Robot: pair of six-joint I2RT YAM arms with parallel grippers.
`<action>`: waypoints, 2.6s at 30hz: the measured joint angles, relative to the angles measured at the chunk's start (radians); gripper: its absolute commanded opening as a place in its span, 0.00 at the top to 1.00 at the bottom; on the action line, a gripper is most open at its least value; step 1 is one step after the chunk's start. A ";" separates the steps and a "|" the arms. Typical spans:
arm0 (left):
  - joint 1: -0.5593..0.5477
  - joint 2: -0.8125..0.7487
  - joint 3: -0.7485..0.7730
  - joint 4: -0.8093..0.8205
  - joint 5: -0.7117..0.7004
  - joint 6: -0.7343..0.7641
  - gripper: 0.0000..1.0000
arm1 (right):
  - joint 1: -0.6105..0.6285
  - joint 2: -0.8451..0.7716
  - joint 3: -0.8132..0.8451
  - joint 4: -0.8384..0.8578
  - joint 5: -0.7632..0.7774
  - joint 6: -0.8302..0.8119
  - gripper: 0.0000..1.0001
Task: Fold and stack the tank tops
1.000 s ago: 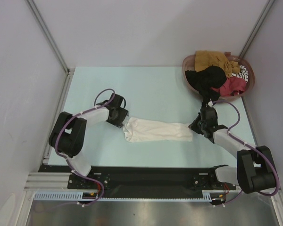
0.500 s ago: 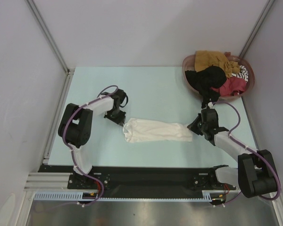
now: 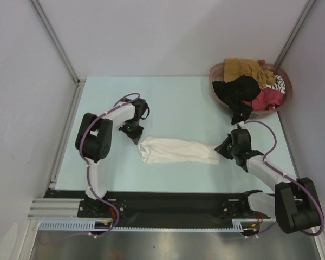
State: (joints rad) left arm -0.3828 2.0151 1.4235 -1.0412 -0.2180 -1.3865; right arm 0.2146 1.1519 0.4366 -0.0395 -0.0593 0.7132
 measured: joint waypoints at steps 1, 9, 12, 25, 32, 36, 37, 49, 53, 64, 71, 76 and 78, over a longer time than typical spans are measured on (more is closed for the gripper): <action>0.003 0.020 0.029 -0.029 -0.020 0.010 1.00 | 0.005 0.000 -0.003 -0.007 0.005 0.002 1.00; 0.014 0.048 0.057 -0.126 -0.135 0.021 1.00 | 0.053 -0.033 -0.033 -0.080 0.063 0.044 1.00; 0.013 0.013 0.001 -0.130 -0.158 -0.006 1.00 | 0.057 -0.060 -0.046 -0.097 0.069 0.051 1.00; -0.003 -0.088 0.128 -0.235 -0.280 0.021 1.00 | 0.101 -0.073 -0.045 -0.120 0.078 0.061 1.00; -0.003 0.192 0.533 -0.264 -0.369 0.183 1.00 | 0.209 -0.056 -0.043 -0.126 0.111 0.101 1.00; -0.003 0.300 0.711 -0.288 -0.407 0.289 1.00 | 0.282 -0.041 -0.043 -0.126 0.137 0.138 1.00; -0.003 0.319 0.752 -0.289 -0.415 0.319 1.00 | 0.302 -0.035 -0.043 -0.124 0.145 0.150 1.00; -0.008 0.373 0.894 -0.043 -0.370 0.709 1.00 | 0.589 0.126 0.039 -0.072 0.248 0.283 1.00; -0.018 0.466 1.045 0.006 -0.320 0.811 1.00 | 0.675 0.185 0.081 -0.059 0.276 0.323 1.00; -0.076 0.496 1.049 0.143 -0.247 1.018 0.99 | 0.878 0.389 0.249 -0.035 0.322 0.402 1.00; -0.132 0.497 1.047 0.207 -0.249 1.093 0.94 | 0.965 0.494 0.341 0.008 0.312 0.416 0.96; -0.138 0.497 1.028 0.232 -0.246 1.115 0.60 | 0.986 0.512 0.359 0.015 0.306 0.421 0.77; -0.132 0.497 1.014 0.245 -0.245 1.121 0.28 | 0.989 0.510 0.359 0.020 0.306 0.423 0.71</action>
State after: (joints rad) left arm -0.5144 2.5118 2.4371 -0.7963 -0.4629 -0.2657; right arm 1.2034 1.6615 0.7956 -0.0196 0.2470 1.1362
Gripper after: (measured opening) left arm 0.461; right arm 0.242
